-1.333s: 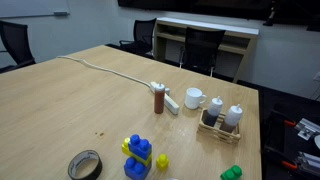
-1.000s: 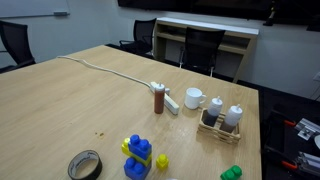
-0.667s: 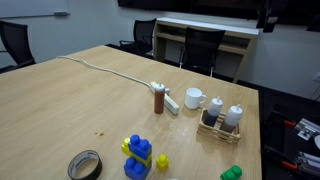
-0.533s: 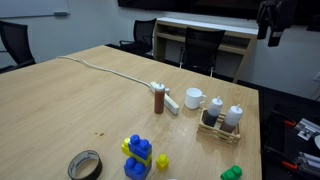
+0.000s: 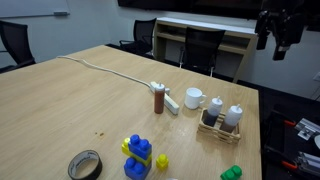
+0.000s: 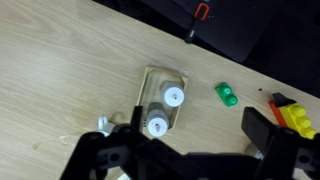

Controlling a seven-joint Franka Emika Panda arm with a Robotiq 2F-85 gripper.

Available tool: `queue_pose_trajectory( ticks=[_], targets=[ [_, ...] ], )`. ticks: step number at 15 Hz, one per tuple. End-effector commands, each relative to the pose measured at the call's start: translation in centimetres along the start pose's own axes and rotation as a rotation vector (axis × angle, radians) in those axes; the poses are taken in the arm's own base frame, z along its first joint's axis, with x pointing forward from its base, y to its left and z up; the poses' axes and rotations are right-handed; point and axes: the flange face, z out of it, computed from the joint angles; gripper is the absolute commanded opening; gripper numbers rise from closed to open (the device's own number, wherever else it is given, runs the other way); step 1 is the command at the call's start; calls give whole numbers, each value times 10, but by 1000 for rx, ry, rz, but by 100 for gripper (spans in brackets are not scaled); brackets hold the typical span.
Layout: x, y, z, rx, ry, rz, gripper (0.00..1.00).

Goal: Pick up the green toy and put it on top of the red and yellow toys

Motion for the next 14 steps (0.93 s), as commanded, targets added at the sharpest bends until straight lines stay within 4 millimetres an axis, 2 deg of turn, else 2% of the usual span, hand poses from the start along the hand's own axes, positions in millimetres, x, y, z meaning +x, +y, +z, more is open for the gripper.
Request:
queue_pose_trajectory(
  ticks=[1,6,9,10,11,14],
  targets=[
    [8,-9,7,13,-8,-48,100],
    [42,-70,39,32,65,-265,100],
    [45,-104,70,25,6,-418,100],
    [46,-100,63,13,4,-346,100],
    [46,-106,71,12,-13,-376,100],
    [46,-105,73,15,-16,-400,100]
  ],
)
